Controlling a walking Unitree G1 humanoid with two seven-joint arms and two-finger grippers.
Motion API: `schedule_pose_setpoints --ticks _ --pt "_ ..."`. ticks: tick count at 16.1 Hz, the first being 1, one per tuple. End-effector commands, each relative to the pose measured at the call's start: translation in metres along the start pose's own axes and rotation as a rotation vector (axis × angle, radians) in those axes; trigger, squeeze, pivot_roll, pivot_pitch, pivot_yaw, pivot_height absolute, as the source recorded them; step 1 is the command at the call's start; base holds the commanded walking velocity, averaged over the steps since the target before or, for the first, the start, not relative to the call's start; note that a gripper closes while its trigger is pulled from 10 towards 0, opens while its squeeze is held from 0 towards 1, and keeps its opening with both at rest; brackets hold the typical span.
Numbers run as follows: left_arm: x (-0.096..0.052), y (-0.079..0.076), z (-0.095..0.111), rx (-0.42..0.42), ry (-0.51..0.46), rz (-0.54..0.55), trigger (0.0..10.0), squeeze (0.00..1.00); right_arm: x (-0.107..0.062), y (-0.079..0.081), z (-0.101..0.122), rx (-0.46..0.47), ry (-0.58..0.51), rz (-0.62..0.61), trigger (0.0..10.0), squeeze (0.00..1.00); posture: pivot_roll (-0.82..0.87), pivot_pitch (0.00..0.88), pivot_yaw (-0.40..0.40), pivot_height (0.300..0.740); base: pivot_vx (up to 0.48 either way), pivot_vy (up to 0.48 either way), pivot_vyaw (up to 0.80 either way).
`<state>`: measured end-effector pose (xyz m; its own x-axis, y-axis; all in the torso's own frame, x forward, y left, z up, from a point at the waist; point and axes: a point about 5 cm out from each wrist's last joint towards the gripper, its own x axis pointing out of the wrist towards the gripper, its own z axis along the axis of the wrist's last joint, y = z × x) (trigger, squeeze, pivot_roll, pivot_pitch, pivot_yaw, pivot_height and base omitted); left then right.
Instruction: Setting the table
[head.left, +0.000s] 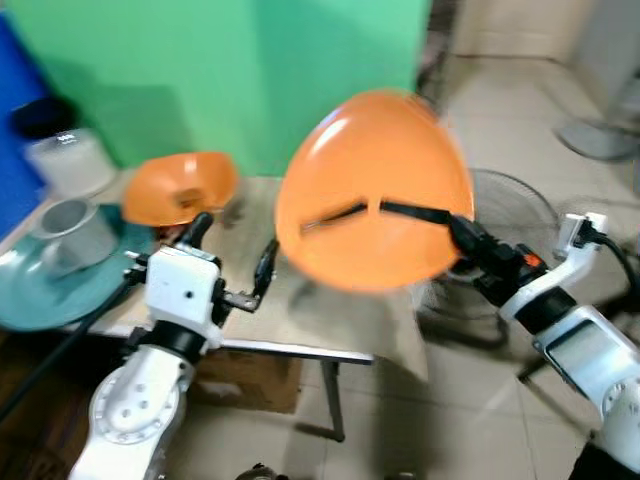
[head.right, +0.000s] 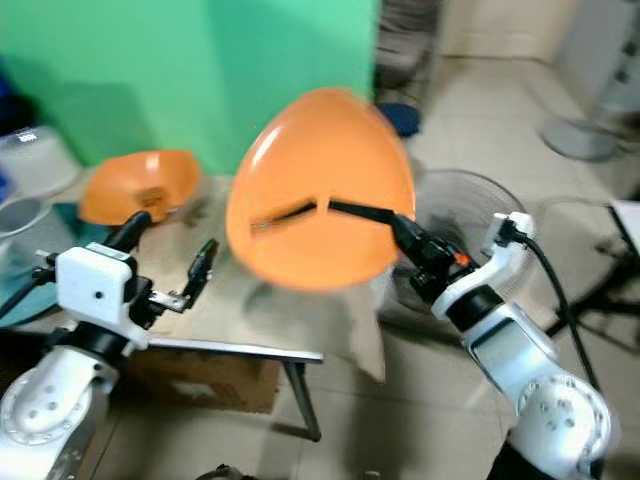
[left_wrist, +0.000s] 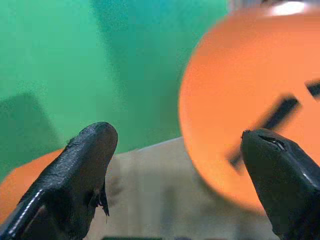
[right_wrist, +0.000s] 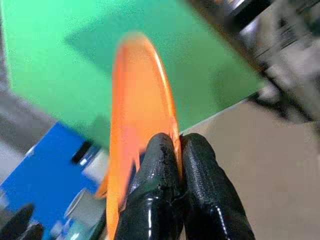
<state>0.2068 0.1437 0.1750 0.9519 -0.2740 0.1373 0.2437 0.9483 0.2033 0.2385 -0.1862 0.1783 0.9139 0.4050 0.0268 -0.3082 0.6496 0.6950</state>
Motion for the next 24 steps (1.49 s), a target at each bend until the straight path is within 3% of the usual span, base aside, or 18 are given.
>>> schedule_pose_setpoints --ticks 1,8,13,17,24 --pt "0.0 0.0 -0.002 0.018 0.007 0.013 10.0 0.0 -0.002 0.007 0.005 -0.024 -0.061 0.013 10.0 0.0 -0.04 0.0 0.095 0.74 0.0 0.0 -0.8" --pt "0.001 -0.008 -0.003 0.024 0.008 0.01 10.0 0.0 -0.01 0.001 -0.003 0.007 -0.136 -0.086 10.0 0.0 -0.04 0.0 0.099 0.74 0.0 0.0 -0.8" --pt "0.002 -0.008 -0.007 0.009 0.039 0.018 10.0 0.0 -0.011 -0.012 0.01 0.033 -0.226 -0.195 10.0 0.0 -0.05 0.0 0.1 0.74 0.0 0.0 -0.8" --pt "0.006 -0.005 -0.009 0.017 0.06 0.028 10.0 0.0 -0.006 -0.015 0.009 0.023 -0.23 -0.26 10.0 0.0 -0.06 0.0 0.099 0.74 0.0 0.0 -0.8" --pt "0.006 0.003 -0.01 0.02 0.071 0.067 10.0 0.0 0.0 -0.028 0.021 0.198 -0.352 -0.346 10.0 0.0 -0.05 0.0 0.095 0.74 0.0 0.0 -0.8"
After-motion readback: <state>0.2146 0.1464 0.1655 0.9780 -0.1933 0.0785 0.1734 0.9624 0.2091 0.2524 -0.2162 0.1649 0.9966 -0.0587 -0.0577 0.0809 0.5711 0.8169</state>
